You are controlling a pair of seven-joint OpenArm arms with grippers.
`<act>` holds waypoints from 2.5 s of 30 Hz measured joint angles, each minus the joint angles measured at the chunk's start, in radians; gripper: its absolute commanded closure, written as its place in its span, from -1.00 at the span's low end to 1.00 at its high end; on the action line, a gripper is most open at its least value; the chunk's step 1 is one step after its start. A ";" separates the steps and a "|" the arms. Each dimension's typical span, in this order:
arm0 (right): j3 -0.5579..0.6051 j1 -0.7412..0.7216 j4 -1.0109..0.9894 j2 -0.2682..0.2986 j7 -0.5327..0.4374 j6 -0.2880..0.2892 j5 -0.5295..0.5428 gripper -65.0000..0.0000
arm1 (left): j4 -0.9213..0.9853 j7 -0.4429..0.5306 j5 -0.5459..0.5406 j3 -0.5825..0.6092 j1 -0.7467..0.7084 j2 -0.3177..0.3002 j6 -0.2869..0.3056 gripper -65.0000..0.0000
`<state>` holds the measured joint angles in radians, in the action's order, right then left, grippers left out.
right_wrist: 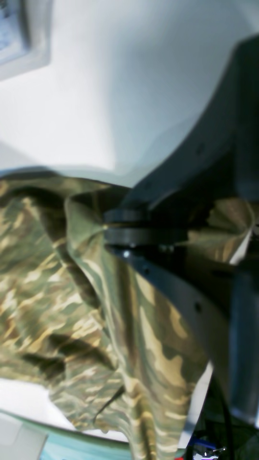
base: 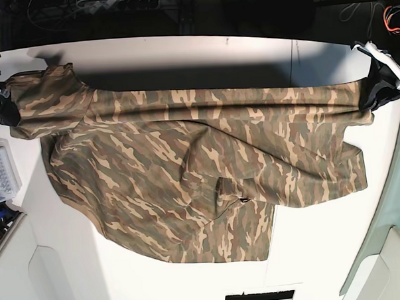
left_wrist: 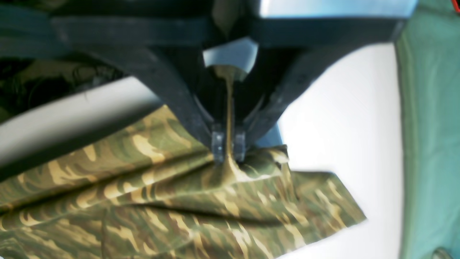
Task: Layout the t-shirt on the table in an organized manner, then fold the t-shirt properly
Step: 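Lift the shirt with both grippers and pull it taut, then lay the shirt down and release it with the right gripper, then grasp the shirt hem with the right gripper and drag it outward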
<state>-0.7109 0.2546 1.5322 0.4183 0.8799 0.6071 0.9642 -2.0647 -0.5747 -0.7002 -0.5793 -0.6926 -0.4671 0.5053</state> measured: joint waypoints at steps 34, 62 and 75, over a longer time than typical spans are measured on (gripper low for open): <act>0.084 0.122 0.111 0.040 -0.003 -0.019 -0.063 1.00 | 0.109 -0.090 -0.105 -0.195 -0.116 0.091 0.057 1.00; 0.453 -0.134 -0.185 -0.358 -0.278 -0.052 -0.399 0.24 | 0.109 -0.061 -0.056 -0.172 -0.097 0.074 0.057 1.00; 0.338 -0.138 -0.037 -0.338 -0.160 -0.057 -0.376 0.24 | 0.109 -0.061 -0.053 -0.172 -0.096 0.074 0.057 1.00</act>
<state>-0.3733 0.1169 1.4952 0.0807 0.7200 0.5499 0.5884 -1.9556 -0.6353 -0.7528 -0.7509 -0.7887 -0.3931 0.5621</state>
